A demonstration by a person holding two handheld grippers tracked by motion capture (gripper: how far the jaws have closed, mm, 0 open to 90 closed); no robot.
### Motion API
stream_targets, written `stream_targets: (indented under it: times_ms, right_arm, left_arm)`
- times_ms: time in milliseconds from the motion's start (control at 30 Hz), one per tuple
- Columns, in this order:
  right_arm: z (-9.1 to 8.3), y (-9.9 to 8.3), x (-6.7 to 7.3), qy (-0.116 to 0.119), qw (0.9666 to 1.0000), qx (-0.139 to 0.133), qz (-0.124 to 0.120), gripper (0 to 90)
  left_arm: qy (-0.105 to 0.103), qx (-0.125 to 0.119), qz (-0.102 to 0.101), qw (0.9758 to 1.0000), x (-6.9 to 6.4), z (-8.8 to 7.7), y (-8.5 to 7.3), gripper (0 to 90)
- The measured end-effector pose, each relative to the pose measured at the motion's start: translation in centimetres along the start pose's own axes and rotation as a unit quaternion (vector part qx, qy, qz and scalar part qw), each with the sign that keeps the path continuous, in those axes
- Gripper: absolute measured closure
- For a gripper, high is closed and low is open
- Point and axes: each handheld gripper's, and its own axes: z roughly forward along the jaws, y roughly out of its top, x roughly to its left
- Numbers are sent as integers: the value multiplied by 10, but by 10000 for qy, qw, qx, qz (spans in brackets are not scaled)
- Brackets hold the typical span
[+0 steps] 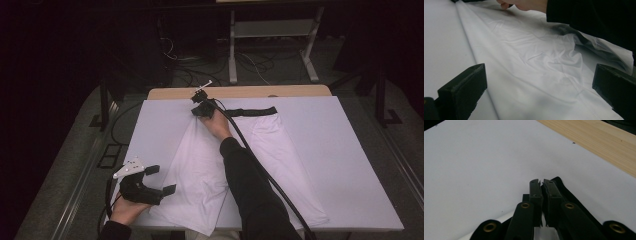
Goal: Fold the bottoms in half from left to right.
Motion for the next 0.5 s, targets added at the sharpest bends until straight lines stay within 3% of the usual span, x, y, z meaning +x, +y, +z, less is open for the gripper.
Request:
stream_targets:
  times_ms: [500]
  right_arm:
    - [-20, -6, 1, -1, 9993, -355, 65, 863]
  left_arm:
    - [-72, 299, -188, 9994, 2, -5, -4, 0]
